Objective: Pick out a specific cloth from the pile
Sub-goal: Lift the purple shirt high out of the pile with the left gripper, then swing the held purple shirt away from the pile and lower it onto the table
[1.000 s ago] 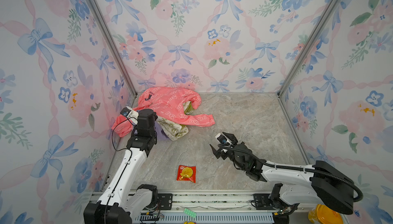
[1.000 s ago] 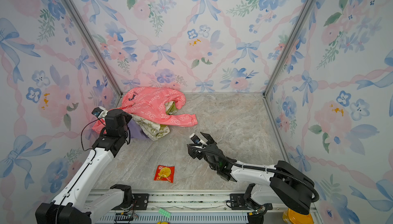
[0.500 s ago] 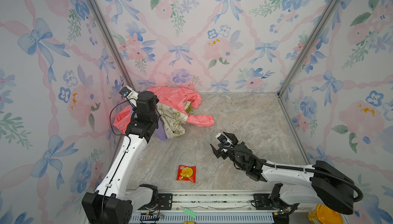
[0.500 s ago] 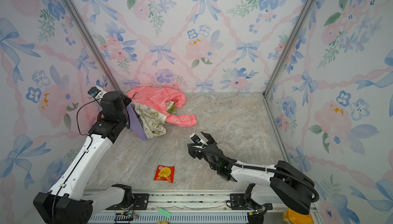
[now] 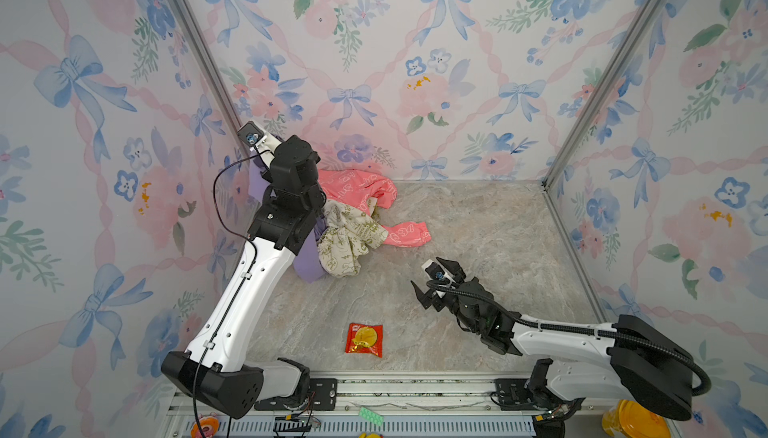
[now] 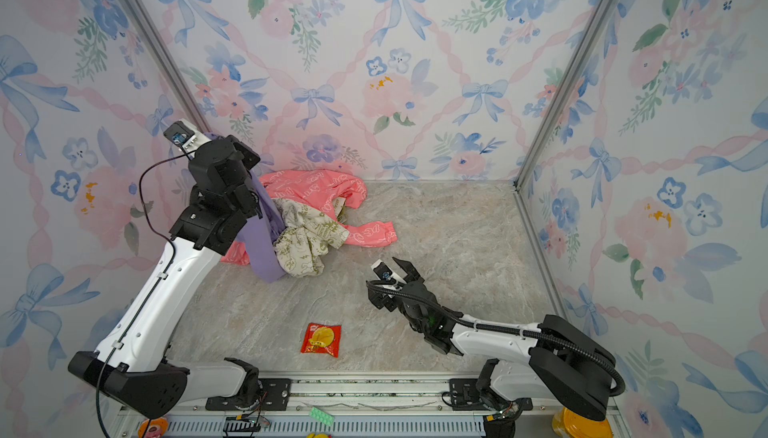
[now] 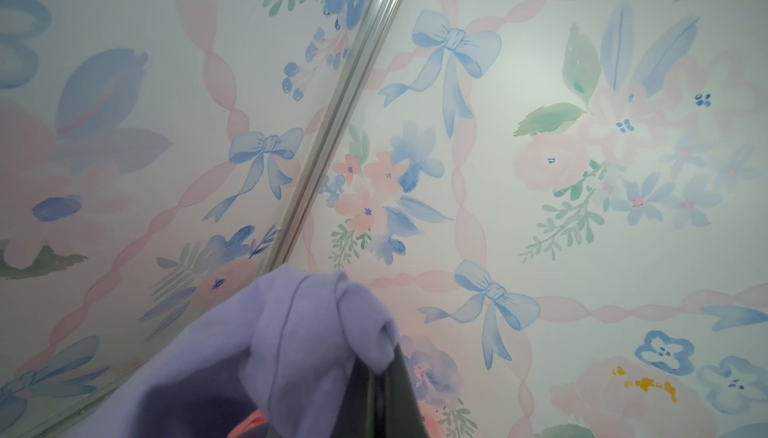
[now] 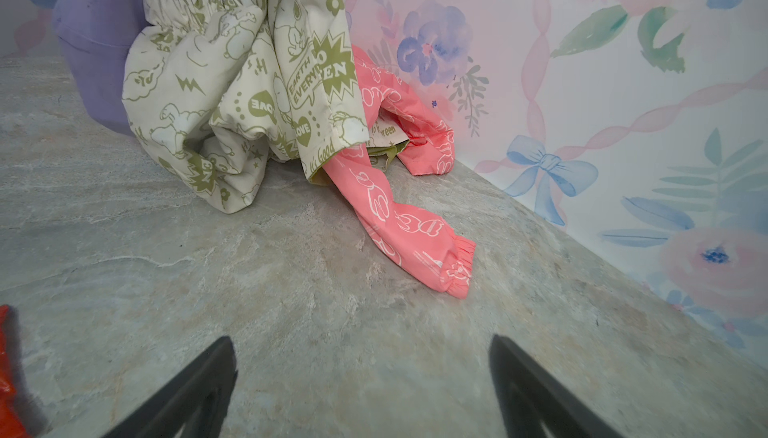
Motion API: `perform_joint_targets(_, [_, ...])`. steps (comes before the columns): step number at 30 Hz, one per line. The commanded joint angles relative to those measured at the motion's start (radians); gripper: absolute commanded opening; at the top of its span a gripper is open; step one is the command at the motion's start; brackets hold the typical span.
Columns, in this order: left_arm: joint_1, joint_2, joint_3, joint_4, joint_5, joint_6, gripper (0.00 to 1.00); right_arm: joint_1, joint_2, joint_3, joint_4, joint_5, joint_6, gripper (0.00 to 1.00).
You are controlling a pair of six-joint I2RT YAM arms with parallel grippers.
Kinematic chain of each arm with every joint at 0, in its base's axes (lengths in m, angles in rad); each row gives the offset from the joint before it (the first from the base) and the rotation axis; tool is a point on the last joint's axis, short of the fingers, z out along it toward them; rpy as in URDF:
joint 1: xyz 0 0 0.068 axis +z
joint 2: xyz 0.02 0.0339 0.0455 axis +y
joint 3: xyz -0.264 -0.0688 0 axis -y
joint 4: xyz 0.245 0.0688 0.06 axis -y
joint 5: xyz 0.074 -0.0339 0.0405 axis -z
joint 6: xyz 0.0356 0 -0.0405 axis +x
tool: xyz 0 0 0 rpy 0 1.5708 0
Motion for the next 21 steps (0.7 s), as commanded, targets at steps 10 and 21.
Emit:
perform_joint_targets(10, [-0.153,0.287,0.542,0.094,-0.161,0.301,0.00,0.010,-0.016,-0.001,0.020,0.032,-0.001,0.97])
perform_joint_targets(21, [-0.320,0.501,0.705,0.094,-0.049,0.335,0.00,0.007,-0.035,-0.015,0.044,0.146,-0.005,0.97])
